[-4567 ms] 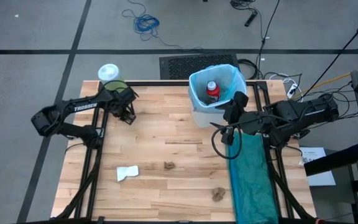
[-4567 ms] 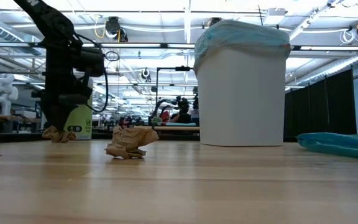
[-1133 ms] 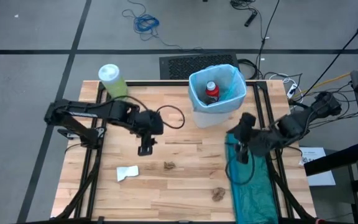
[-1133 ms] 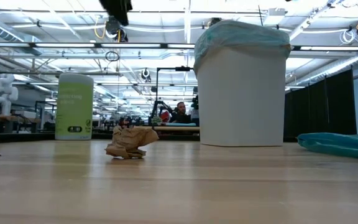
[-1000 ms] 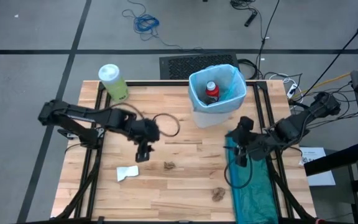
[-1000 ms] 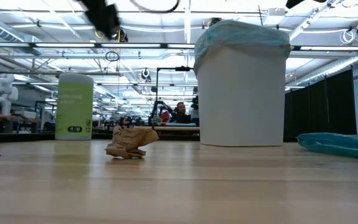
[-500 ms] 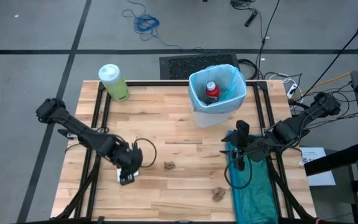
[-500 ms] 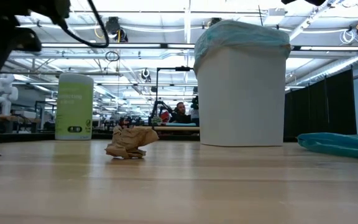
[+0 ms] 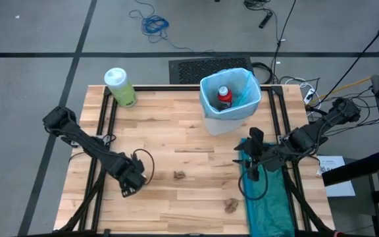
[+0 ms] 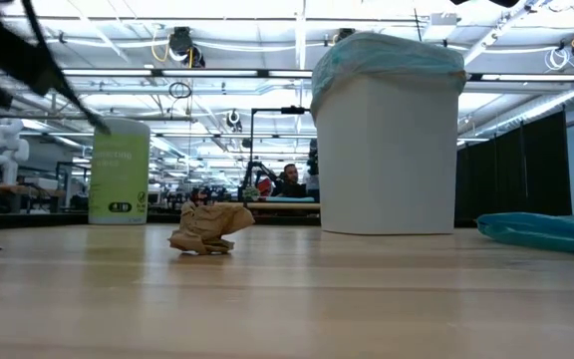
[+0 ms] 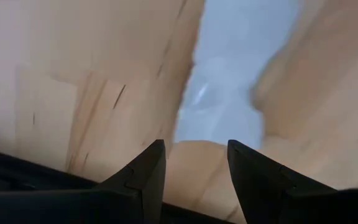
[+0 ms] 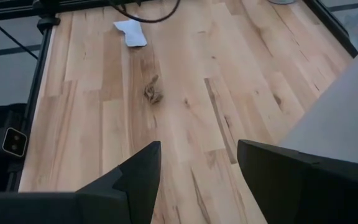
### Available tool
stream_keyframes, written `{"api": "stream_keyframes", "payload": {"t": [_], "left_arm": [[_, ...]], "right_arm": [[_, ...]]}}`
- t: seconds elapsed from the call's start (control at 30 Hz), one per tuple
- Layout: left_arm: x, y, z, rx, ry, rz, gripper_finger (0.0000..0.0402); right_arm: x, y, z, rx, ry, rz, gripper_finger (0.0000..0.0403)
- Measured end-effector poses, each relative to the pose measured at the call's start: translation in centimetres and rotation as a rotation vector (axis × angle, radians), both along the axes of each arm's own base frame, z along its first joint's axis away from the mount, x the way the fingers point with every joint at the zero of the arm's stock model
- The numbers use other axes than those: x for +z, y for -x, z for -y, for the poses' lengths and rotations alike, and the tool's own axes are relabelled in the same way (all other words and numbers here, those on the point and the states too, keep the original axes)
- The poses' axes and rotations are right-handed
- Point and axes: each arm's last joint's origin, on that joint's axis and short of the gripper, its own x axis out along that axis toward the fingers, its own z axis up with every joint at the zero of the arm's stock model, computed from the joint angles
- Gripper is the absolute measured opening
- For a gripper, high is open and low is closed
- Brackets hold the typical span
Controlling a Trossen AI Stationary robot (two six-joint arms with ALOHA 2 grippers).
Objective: Place trash/remove bag and relplace
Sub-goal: Put the white paper trash into the trash bin
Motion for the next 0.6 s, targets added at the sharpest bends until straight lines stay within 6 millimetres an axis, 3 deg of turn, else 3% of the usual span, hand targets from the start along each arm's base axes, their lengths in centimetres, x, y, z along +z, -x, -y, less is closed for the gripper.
{"api": "stream_keyframes", "payload": {"t": [0.37,0.6], "left_arm": [[-4.1,1.1,-0.7,-0.031,0.038,0.029,0.0168],[-4.4,0.4,-0.1,-0.058,0.137,0.101,0.0168]], "right_arm": [[0.1,0.2,-0.7,0.046,0.002,0.014,0.0206],[0.2,0.2,-0.8,0.045,-0.007,0.028,0.0206]]}}
